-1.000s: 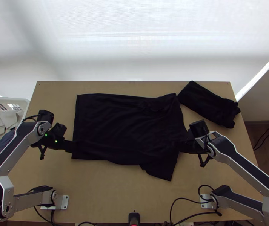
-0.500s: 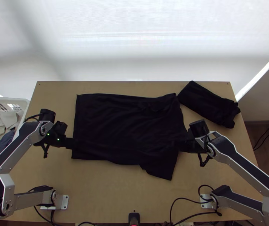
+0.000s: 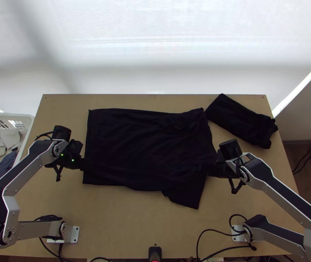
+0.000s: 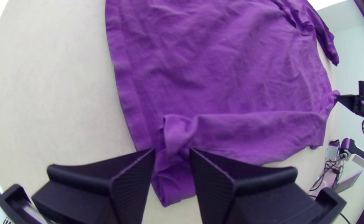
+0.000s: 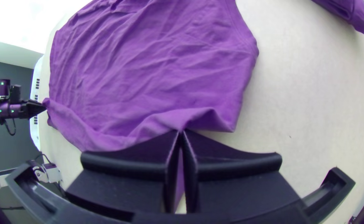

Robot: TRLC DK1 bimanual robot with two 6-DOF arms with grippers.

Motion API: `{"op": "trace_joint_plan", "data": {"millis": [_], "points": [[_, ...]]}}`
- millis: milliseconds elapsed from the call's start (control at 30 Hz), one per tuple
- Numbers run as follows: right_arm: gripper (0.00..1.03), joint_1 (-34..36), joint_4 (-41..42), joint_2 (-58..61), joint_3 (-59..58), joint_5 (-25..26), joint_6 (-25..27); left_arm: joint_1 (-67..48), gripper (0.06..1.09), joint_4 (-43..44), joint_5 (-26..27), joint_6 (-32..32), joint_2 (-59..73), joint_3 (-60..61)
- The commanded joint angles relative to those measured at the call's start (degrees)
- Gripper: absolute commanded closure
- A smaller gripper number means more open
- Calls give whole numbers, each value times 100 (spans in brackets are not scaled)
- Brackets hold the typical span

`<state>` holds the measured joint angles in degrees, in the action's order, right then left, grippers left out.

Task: Fold the t-shirt

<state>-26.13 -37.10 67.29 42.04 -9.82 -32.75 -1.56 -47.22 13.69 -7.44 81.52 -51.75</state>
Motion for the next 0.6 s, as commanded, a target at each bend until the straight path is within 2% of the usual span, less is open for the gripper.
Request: {"op": "trace_joint_plan", "data": {"millis": [0,100,233,300,333,567], "points": [[100,-24,10,-93,-170,51,-73,-28,68,38,-42,76,110,95],[100,-24,19,-93,-152,51,-73,-28,78,73,-42,50,119,165],[100,-24,19,-128,-117,60,-73,-28,82,82,-42,15,110,218],[100,-6,19,-146,-135,60,-65,-28,94,82,-42,-12,57,244],[100,-6,19,-154,-135,60,-65,-28,105,117,-33,-20,13,244],[100,196,10,-216,226,156,-65,121,105,38,2,191,-294,-301]]}}
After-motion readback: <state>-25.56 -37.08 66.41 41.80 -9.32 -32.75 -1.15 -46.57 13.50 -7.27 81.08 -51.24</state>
